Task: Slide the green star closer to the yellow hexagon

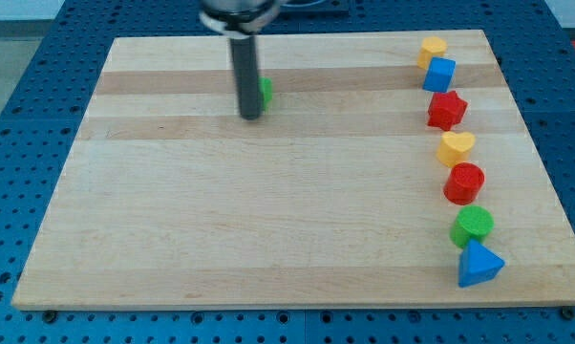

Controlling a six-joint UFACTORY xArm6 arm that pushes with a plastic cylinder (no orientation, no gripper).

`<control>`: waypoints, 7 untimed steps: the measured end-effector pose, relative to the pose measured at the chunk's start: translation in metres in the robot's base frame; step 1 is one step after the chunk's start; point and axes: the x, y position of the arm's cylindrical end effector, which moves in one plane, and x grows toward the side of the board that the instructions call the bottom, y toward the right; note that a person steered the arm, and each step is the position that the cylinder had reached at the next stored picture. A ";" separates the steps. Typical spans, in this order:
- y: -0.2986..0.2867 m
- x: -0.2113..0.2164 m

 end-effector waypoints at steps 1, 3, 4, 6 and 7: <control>-0.010 -0.023; 0.111 -0.058; 0.095 -0.026; 0.143 -0.046; 0.165 -0.047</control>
